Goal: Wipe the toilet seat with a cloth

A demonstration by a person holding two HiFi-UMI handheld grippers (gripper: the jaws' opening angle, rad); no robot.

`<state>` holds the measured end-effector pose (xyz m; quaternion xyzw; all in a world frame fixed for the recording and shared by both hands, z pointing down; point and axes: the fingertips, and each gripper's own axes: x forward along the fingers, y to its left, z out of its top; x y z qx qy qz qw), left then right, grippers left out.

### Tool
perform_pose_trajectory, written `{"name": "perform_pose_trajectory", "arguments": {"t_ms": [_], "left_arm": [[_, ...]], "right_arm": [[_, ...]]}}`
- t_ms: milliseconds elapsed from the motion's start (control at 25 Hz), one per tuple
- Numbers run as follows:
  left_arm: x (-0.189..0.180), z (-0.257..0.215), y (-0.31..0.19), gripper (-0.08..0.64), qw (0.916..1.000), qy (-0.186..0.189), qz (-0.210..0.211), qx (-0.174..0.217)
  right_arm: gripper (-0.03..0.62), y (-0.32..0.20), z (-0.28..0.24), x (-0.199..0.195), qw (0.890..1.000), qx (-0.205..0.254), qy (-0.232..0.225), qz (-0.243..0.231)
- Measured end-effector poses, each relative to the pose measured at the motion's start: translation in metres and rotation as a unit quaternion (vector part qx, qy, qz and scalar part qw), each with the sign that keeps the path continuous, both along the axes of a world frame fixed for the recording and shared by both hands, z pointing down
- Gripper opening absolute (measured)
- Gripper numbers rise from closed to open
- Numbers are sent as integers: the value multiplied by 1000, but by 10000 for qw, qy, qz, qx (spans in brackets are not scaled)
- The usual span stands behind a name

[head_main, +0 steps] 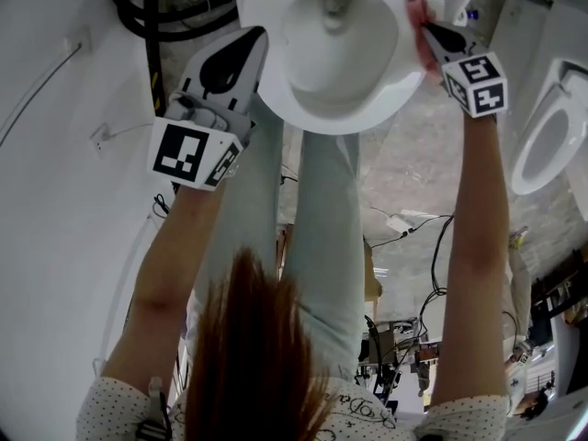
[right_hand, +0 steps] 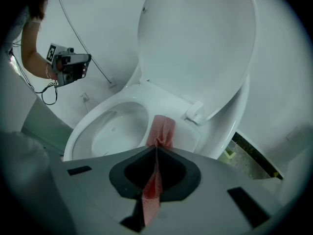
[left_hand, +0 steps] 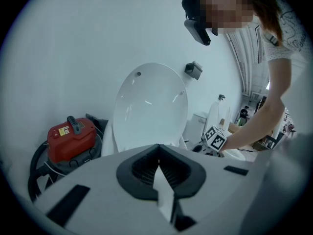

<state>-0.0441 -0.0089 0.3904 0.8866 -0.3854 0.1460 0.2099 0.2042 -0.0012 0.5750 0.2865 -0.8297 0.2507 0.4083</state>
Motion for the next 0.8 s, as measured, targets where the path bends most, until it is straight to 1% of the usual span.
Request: {"name": "perform_pose_trajectory", "arguments": {"t_ms": [240,480,800], "left_arm": [[9,0,5,3,10000,10,77,-16],[15,-2,9,5,10000,19,62,22],[15,-4,16,3,10000,6,42,60]], "right_arm": [[21,31,2,-8,9983,-210,-227,-499],[21,50,3,-11,9970,-275,-375,-611],[21,72,5,-18,9947,-410,-331,-885]]}}
